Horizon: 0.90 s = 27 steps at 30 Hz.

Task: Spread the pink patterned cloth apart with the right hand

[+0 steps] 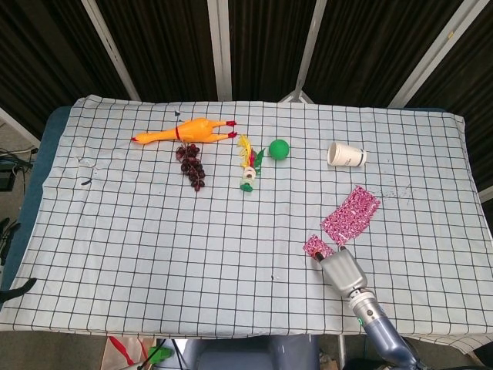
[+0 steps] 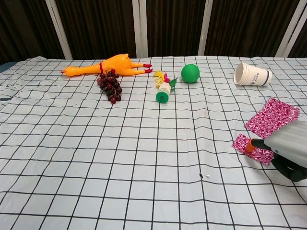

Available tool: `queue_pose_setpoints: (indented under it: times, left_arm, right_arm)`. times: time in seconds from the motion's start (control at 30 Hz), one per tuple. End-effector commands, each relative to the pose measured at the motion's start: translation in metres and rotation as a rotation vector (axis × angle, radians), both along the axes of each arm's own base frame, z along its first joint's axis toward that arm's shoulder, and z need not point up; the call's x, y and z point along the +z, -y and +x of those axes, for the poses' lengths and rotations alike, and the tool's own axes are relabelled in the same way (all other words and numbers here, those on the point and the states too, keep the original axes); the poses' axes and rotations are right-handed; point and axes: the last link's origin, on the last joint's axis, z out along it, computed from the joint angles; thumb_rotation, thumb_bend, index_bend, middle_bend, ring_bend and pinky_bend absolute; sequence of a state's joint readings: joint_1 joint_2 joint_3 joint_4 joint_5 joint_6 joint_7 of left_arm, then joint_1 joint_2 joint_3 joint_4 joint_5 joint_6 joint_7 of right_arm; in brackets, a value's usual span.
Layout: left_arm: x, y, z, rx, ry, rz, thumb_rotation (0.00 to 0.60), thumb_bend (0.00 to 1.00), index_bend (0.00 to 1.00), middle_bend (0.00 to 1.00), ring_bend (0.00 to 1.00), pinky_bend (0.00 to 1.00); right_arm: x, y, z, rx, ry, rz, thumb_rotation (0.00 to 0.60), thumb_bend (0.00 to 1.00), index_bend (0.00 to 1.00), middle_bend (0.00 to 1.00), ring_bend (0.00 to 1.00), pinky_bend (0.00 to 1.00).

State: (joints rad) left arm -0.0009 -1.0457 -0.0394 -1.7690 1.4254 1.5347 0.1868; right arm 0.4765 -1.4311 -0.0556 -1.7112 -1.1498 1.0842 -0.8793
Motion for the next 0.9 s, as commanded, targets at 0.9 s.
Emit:
queue_pose_setpoints:
  times: [0.9]
  left_arm:
    - [-0.001,0.0,0.0,0.004,-0.004,-0.002,0.6,0.2,0.12,0.02,0.03,0.06]
  right_arm:
    - [0.028,0.025,-0.004,-0.069,0.036,-0.124,0.6,0.71,0.24,0.81,0.76,0.45]
